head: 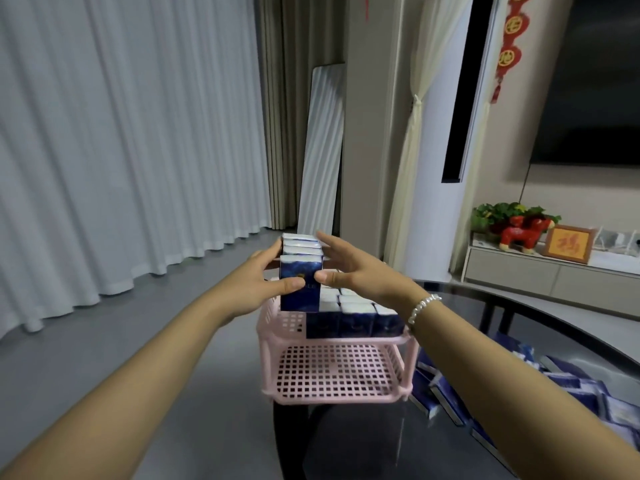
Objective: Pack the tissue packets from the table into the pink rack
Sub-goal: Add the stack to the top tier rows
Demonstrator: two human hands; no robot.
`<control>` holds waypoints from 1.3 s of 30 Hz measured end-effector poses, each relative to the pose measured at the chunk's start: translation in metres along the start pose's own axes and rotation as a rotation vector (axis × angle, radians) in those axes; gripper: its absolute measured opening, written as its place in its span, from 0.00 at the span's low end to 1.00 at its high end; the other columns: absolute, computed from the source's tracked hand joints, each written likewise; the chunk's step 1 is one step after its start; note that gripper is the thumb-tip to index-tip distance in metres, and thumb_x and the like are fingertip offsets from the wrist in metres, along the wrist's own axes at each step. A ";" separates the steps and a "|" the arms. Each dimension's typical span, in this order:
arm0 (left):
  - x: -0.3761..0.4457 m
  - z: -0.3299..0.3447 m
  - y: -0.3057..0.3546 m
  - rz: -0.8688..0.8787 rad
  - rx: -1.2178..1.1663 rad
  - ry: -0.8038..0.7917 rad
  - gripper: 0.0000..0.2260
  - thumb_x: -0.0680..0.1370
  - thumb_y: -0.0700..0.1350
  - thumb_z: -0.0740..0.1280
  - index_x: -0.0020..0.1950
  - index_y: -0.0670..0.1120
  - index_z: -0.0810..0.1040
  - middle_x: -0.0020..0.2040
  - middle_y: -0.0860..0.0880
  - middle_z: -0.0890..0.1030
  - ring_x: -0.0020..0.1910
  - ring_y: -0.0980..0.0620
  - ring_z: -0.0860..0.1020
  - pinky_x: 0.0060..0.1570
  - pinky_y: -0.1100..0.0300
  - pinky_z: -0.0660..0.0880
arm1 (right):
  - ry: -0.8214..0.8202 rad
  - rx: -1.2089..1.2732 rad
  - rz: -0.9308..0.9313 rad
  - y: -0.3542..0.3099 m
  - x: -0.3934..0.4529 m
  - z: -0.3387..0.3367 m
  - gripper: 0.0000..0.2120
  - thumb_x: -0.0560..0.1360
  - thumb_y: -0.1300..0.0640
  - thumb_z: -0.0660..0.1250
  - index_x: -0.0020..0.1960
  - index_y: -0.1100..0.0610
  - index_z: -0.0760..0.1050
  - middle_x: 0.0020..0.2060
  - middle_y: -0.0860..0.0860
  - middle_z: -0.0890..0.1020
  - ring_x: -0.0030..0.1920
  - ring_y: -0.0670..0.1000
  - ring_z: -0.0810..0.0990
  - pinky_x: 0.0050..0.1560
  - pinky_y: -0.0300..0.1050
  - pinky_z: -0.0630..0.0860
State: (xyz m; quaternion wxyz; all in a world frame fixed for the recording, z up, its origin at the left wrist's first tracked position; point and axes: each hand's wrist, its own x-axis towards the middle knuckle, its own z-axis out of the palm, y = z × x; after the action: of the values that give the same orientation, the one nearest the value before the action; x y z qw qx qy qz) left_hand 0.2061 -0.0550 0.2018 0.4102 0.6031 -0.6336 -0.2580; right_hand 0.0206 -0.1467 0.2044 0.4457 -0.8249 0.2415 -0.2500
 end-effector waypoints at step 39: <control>0.058 0.018 -0.079 -0.101 0.184 0.044 0.27 0.79 0.51 0.63 0.76 0.54 0.58 0.76 0.52 0.59 0.73 0.53 0.63 0.66 0.61 0.61 | 0.008 -0.544 0.092 0.050 0.072 0.009 0.23 0.76 0.53 0.65 0.70 0.53 0.67 0.72 0.48 0.66 0.72 0.49 0.63 0.69 0.42 0.59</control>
State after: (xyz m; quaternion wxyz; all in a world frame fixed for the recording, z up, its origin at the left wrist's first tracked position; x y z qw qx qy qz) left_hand 0.2382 -0.1252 0.1397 0.3533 0.6749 -0.6143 -0.2056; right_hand 0.0716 -0.2100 0.1711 0.2177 -0.9015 0.3388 -0.1584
